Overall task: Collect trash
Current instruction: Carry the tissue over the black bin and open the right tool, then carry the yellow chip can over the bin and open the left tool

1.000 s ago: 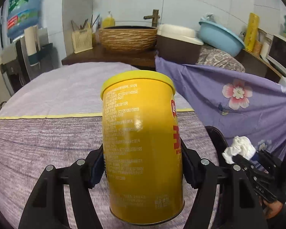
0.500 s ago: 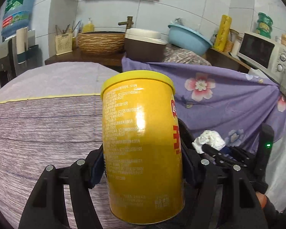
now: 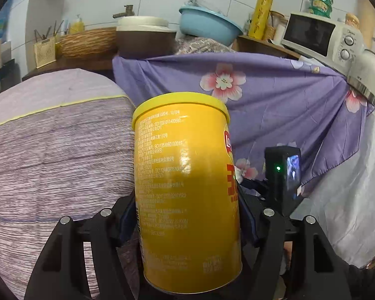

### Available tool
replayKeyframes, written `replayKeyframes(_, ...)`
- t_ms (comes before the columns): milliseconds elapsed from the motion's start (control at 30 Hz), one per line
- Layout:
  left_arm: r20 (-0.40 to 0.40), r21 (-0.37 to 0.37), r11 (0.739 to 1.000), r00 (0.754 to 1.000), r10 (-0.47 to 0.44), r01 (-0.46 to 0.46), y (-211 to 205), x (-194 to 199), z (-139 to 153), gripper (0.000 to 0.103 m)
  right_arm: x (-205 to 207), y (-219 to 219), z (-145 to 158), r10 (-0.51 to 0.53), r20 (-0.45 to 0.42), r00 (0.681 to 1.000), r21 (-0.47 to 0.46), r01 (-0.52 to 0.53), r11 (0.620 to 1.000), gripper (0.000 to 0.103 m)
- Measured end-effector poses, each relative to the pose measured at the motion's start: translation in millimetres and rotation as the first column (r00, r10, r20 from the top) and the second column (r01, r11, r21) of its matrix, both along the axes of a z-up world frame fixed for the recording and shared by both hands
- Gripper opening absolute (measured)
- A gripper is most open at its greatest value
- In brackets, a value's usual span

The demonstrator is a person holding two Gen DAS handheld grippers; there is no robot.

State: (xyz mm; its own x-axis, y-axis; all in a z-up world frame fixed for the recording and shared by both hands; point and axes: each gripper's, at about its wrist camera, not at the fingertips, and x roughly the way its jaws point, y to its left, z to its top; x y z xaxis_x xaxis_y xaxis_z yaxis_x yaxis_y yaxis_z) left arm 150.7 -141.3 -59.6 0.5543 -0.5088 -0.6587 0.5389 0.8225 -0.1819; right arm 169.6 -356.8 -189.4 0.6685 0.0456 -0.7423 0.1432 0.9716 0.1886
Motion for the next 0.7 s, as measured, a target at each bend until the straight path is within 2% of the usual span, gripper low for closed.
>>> replayKeyframes(33,-0.006,0.007,1.000,1.000,-0.004,0.005,-3,1,-3,0.066,3,-2,-3,-0.009,-0.003,1.000,0.003,0.009,1.000,0.059)
replayKeyframes(233,-0.036,0.032,0.999,0.999,-0.015,0.016,-14,5,-19,0.066,-1,-11,-2,-0.032,0.000,0.999,0.020,0.032,0.999,0.060)
replayKeyframes(367,-0.049,0.052,0.998,0.998,-0.036,0.039,-26,13,-29,0.066,-18,-17,12,-0.055,0.019,0.998,0.013,0.055,0.998,0.060)
replayKeyframes(500,-0.078,0.080,0.995,0.996,-0.050,0.056,-41,28,-45,0.066,-37,-25,25,-0.082,0.050,0.995,-0.003,0.083,0.997,0.071)
replayKeyframes(700,-0.127,0.118,0.990,0.990,-0.059,0.074,-68,49,-73,0.066,-64,-39,37,-0.117,0.067,0.991,0.002,0.117,0.993,0.072)
